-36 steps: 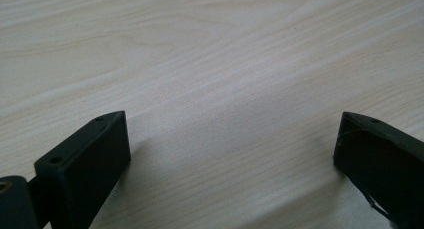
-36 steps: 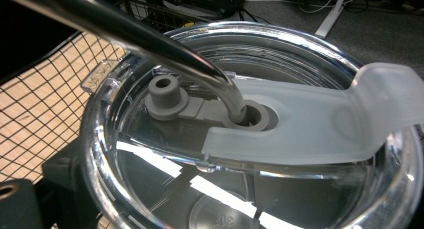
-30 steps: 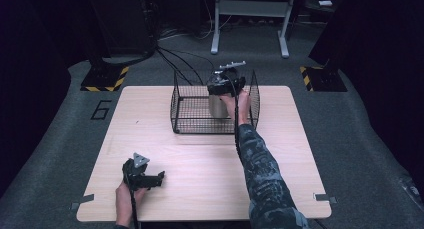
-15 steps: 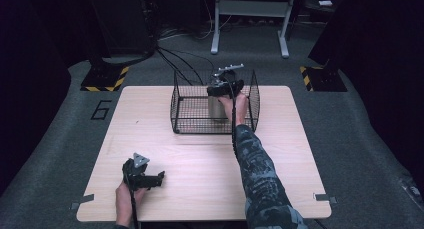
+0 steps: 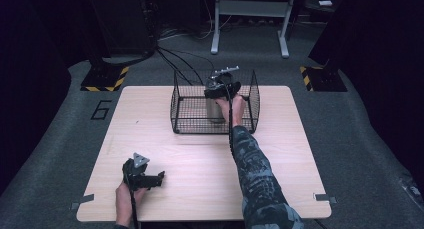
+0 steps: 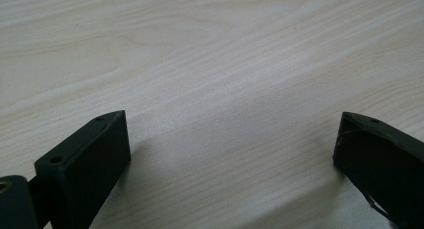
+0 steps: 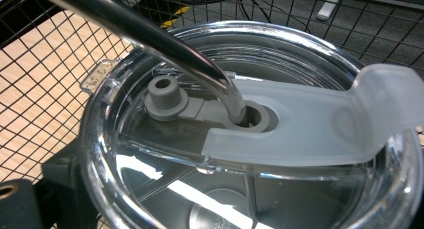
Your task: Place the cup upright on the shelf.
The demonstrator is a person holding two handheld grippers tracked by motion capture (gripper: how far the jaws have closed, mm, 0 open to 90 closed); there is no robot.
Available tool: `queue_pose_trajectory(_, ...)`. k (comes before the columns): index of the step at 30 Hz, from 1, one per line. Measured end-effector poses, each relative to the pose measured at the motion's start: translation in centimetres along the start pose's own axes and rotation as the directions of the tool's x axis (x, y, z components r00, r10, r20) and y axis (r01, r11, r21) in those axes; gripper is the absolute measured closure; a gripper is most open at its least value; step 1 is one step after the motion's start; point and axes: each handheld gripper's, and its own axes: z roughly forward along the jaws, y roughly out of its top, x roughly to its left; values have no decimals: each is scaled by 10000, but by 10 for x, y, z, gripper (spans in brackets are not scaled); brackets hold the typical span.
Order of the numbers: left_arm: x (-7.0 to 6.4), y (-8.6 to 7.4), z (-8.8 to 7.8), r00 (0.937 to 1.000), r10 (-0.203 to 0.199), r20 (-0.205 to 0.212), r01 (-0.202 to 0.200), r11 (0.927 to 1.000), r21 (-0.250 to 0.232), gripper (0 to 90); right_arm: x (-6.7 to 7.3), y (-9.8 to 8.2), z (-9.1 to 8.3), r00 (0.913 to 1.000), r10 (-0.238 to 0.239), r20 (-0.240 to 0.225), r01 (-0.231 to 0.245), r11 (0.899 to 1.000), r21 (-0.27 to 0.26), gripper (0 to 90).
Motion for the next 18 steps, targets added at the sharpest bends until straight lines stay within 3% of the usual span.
queue_pose_trajectory(9, 0, 0, 0, 10000, 64, -25, -64, 10000, 20, 17, -7, -15, -7, 9996, -74, -257, 65, 9994, -335, 34)
queue_pose_trajectory(18, 0, 0, 0, 10000, 58, -26, -57, 10000, 20, 17, -1, -17, -7, 9994, -340, -104, 336, 9986, -405, 17)
